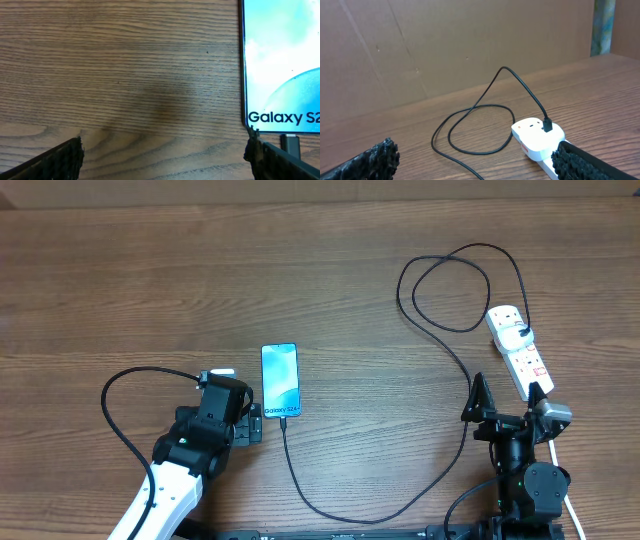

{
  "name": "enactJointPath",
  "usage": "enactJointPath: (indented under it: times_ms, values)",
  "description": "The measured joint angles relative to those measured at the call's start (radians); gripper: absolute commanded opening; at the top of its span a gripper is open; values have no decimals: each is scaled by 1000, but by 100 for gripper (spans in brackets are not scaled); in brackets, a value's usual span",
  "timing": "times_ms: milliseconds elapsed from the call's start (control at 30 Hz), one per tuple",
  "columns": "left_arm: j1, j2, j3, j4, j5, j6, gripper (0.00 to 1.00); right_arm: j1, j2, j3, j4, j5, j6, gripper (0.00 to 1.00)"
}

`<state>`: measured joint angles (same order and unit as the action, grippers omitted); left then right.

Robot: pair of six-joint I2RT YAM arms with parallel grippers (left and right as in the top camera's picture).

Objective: Plug charger to phone and switch on socket

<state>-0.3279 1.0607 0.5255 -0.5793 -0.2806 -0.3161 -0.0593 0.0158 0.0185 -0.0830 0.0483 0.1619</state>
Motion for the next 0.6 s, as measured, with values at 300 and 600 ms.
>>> enactJointPath:
  times_ms: [300, 600]
  values:
    - [0, -2, 0, 0, 0, 0, 100, 0, 0, 0, 0, 0, -5, 100]
    - [0, -65, 0, 0, 0, 0, 100, 0, 0, 0, 0, 0, -5, 100]
